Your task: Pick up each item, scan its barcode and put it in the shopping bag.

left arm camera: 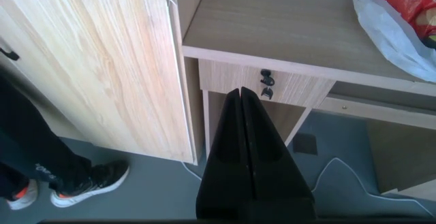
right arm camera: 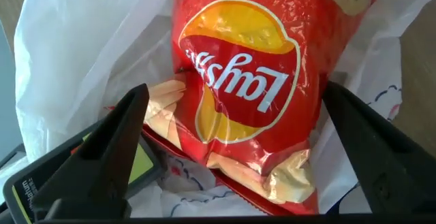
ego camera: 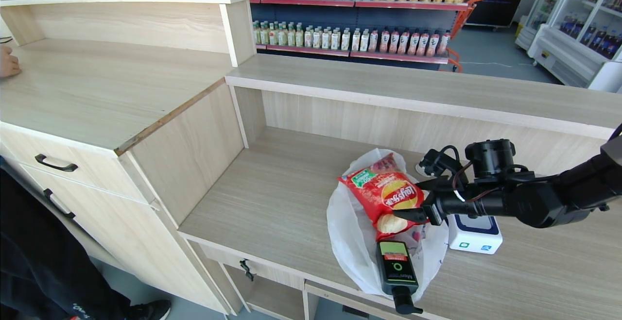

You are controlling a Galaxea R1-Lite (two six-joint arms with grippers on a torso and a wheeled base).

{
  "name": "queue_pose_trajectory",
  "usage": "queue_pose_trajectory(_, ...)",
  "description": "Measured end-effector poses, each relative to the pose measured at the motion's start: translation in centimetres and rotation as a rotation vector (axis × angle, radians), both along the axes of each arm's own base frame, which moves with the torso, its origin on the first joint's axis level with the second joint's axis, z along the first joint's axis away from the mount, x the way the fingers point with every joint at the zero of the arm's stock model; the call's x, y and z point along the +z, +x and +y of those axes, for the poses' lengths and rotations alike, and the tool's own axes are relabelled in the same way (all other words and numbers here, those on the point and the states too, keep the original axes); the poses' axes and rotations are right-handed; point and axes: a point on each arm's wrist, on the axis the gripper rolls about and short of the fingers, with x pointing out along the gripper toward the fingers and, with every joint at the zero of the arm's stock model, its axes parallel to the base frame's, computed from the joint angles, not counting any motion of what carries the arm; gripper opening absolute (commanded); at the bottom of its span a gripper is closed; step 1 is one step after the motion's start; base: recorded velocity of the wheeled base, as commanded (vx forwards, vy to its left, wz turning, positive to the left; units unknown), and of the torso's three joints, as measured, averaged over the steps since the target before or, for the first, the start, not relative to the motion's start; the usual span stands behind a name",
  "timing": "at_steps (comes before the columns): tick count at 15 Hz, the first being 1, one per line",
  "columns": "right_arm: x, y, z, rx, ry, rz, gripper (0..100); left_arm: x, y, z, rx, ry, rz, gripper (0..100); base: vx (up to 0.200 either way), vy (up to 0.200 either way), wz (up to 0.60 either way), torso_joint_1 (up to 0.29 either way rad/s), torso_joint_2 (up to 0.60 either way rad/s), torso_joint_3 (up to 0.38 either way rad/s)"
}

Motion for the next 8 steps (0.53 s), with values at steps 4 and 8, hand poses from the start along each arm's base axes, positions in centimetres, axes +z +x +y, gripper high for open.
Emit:
queue_pose_trajectory(4,4.8,0.7,0.8,0.034,0.047,-0.209,100,0.0,0.0,0.0,0.000,0.000,0.000,0,0.000,0.000,0.00,0.000,0.00,0.000)
queue_pose_trajectory(8,10.6,-0.4,1.2,0.093,0.105,-0.417,100,0.0,0.0,0.0,0.000,0.000,0.000,0,0.000,0.000,0.00,0.000,0.00,0.000)
